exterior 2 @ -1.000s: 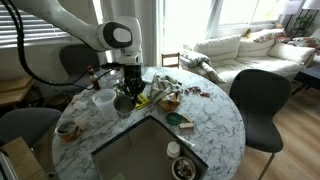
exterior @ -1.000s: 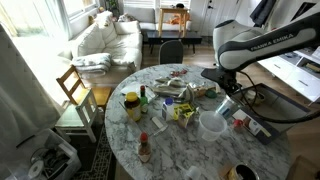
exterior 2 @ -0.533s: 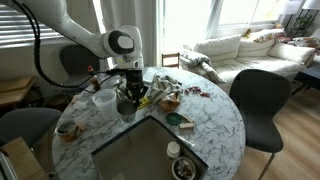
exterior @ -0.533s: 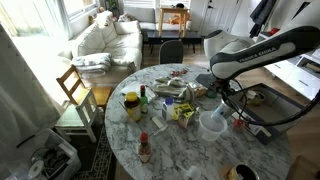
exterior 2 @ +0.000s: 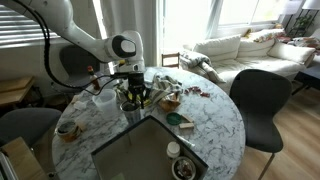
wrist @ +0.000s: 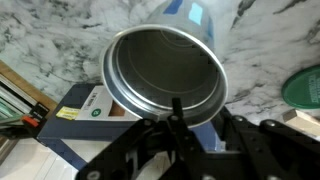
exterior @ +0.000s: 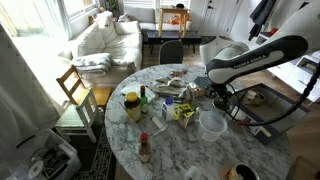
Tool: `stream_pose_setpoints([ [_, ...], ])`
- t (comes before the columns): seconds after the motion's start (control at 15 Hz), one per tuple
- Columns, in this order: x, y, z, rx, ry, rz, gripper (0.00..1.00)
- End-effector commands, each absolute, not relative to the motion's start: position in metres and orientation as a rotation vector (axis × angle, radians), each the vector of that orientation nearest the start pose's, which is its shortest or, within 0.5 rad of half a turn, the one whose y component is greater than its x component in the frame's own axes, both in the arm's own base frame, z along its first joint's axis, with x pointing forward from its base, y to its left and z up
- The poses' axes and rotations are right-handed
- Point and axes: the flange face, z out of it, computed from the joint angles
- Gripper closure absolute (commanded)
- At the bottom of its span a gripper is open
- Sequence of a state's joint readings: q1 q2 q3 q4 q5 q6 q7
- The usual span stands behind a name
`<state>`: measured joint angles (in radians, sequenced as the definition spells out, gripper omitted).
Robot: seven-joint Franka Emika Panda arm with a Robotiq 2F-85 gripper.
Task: Remote the plastic cup and silver cup from the clear case and put them in an upright position
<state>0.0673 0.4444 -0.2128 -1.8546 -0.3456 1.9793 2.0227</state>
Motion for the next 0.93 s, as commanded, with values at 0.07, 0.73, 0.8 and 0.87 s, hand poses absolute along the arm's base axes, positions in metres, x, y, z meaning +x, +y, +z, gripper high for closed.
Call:
stream_pose_setpoints([
  [0.07, 0.599, -0.106, 0.286, -1.885, 3.092, -0.278, 0.24],
  [0.73, 0.561, -0.124, 0.429, -2.332, 2.615, -0.180, 0.00],
  [0.8, 0.555, -0.126, 0.444, -2.380, 2.538, -0.183, 0.00],
  [0.87, 0.549, -0.127, 0.458, -2.430, 2.463, -0.184, 0.00],
])
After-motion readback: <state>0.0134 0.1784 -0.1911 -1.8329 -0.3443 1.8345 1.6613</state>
